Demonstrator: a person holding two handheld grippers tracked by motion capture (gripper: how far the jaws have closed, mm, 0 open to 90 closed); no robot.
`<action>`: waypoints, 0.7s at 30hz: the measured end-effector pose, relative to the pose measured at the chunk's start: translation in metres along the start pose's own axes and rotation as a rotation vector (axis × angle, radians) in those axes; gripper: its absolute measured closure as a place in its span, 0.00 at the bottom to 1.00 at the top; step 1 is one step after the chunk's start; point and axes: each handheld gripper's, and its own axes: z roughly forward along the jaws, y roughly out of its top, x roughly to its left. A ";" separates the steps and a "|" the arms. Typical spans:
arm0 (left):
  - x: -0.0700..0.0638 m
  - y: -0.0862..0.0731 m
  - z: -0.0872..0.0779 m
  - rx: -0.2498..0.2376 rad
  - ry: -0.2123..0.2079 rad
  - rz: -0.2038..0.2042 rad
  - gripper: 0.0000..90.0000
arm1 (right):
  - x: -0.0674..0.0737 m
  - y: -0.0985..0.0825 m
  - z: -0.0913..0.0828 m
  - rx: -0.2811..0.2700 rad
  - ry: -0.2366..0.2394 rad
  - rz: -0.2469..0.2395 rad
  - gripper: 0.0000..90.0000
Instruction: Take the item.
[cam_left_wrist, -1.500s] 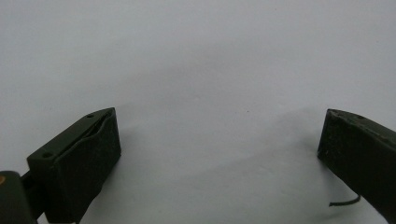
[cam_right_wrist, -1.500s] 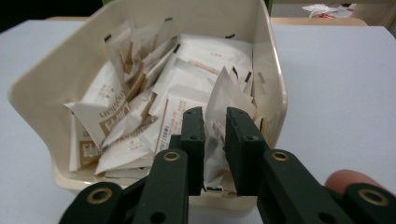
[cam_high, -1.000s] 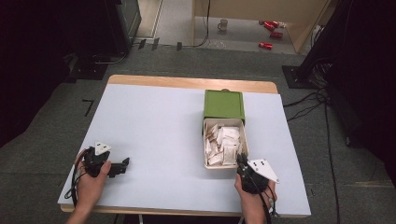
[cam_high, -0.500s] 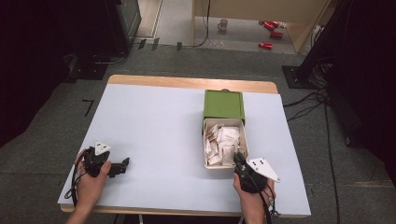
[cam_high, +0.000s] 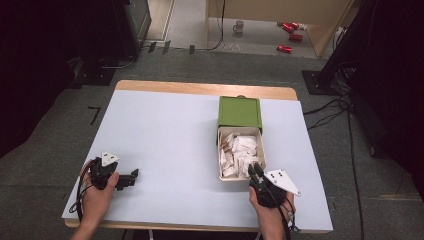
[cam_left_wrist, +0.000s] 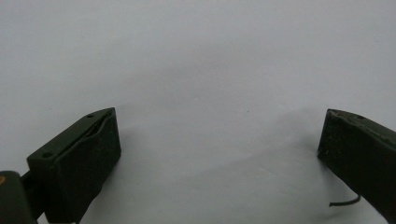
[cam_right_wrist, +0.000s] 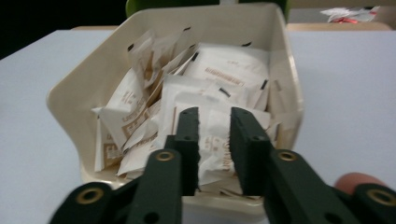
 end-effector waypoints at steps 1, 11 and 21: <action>0.000 0.000 0.000 0.000 0.000 0.000 0.00 | 0.001 -0.001 0.002 0.011 0.010 -0.003 0.77; 0.000 0.000 0.000 0.000 0.000 0.000 0.00 | 0.007 -0.010 0.010 0.048 -0.040 -0.043 0.71; 0.000 0.000 0.000 0.000 0.000 0.001 0.00 | 0.007 -0.004 0.000 -0.025 -0.118 -0.085 0.78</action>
